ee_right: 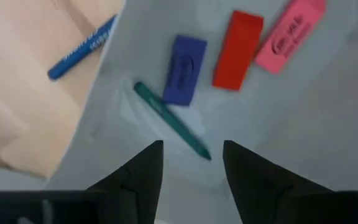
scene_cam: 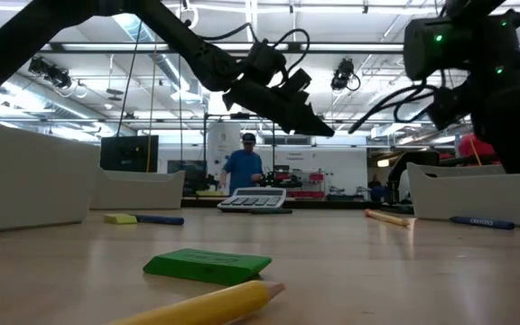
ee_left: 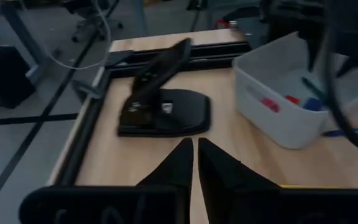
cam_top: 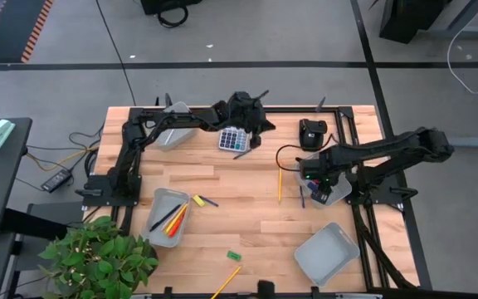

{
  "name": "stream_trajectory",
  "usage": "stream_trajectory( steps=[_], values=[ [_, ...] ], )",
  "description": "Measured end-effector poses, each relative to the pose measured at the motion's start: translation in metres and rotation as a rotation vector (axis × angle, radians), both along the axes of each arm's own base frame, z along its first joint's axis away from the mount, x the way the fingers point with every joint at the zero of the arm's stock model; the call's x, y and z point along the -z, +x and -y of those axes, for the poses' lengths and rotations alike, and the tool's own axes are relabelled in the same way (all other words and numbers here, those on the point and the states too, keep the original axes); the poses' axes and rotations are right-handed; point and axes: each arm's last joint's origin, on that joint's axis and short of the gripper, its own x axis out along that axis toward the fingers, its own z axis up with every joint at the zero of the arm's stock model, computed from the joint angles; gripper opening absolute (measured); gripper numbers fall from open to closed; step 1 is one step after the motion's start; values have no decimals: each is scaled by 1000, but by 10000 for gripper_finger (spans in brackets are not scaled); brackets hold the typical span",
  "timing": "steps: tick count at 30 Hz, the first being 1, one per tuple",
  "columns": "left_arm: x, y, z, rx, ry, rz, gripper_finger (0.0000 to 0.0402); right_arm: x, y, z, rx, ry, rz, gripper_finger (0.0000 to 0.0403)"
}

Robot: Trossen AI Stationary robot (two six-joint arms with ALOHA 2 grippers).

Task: Sort crayons/erasers/pens/pencils in bins
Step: Put the bottom green crayon into the bottom right gray bin

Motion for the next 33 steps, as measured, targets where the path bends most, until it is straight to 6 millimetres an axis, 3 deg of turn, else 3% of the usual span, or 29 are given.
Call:
stream_trajectory(
  steps=[8, 17, 24, 33],
  values=[
    [0, -13, -26, -62, -62, 5, 18, 14, 8, 5, -28, -11, -50, 178],
    [10, -16, -24, -5, -64, -73, 20, 37, -19, 3, -88, 122, -16, 175],
    [10, -16, -24, -4, -56, -68, 11, 30, -16, 5, -70, 50, 50, 174],
    [6, -18, -32, -20, -36, -31, 26, 45, -22, -9, -94, 29, 33, 174]
  ],
)
